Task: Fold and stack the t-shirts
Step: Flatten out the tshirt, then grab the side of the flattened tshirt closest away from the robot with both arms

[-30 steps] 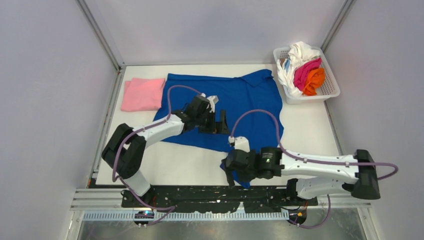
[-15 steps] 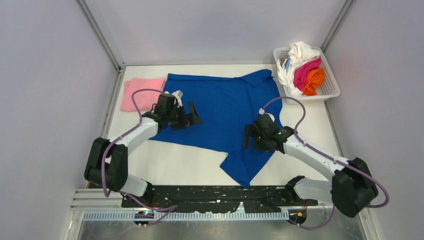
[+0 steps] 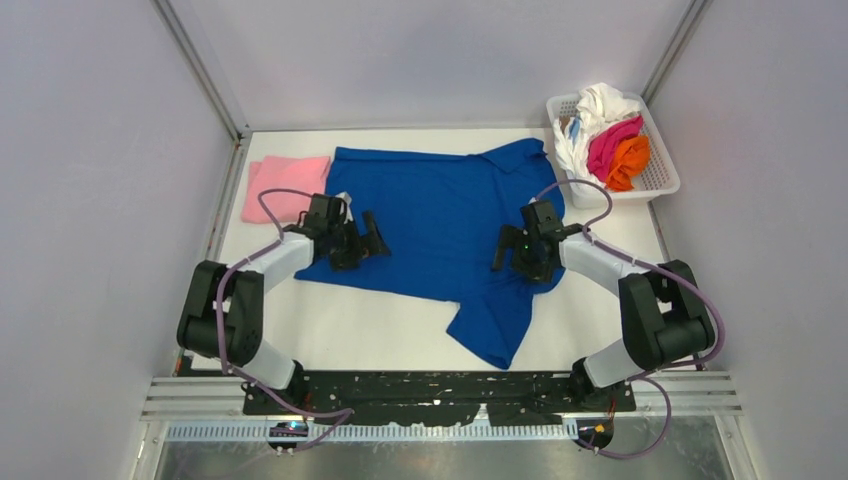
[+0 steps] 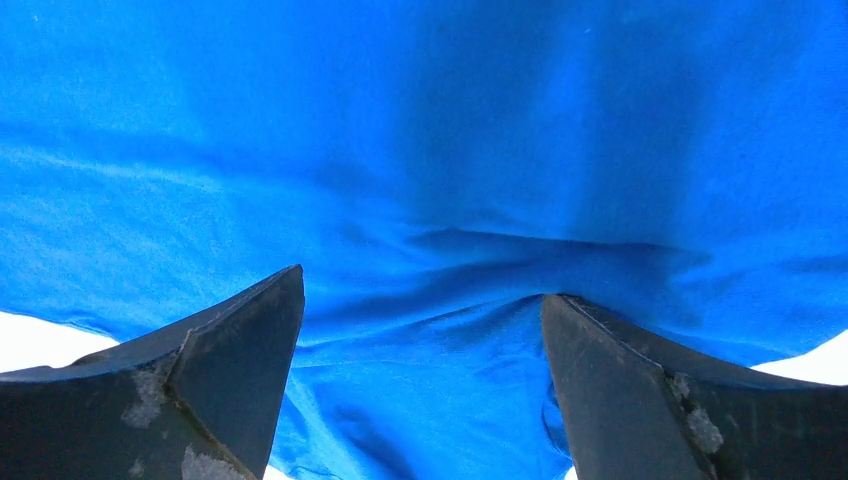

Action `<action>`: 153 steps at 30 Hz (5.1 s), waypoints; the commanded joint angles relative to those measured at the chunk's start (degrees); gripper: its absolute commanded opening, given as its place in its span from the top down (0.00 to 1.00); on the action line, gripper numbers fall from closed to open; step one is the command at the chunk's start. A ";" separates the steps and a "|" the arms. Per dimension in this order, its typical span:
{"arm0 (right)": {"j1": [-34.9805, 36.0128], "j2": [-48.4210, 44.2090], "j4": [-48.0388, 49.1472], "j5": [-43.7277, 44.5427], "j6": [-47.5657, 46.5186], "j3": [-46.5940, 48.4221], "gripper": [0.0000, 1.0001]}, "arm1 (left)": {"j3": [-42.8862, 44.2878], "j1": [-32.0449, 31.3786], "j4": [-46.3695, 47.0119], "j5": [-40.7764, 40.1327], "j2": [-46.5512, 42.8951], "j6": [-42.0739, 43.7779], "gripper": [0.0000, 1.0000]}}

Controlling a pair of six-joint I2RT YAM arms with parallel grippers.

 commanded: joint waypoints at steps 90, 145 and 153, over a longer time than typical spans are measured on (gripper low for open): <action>3.71 -38.92 -9.80 13.18 -10.51 -5.03 0.04 | -11.25 8.43 -17.24 -25.83 -16.79 -9.24 1.00; 46.16 -10.31 -14.04 16.01 4.11 -11.99 0.69 | -20.87 8.23 -16.55 -24.03 -33.77 -9.90 1.00; 45.54 -16.89 -19.46 19.73 3.27 -5.42 0.62 | -20.38 8.24 -17.05 -24.94 -34.48 -9.38 1.00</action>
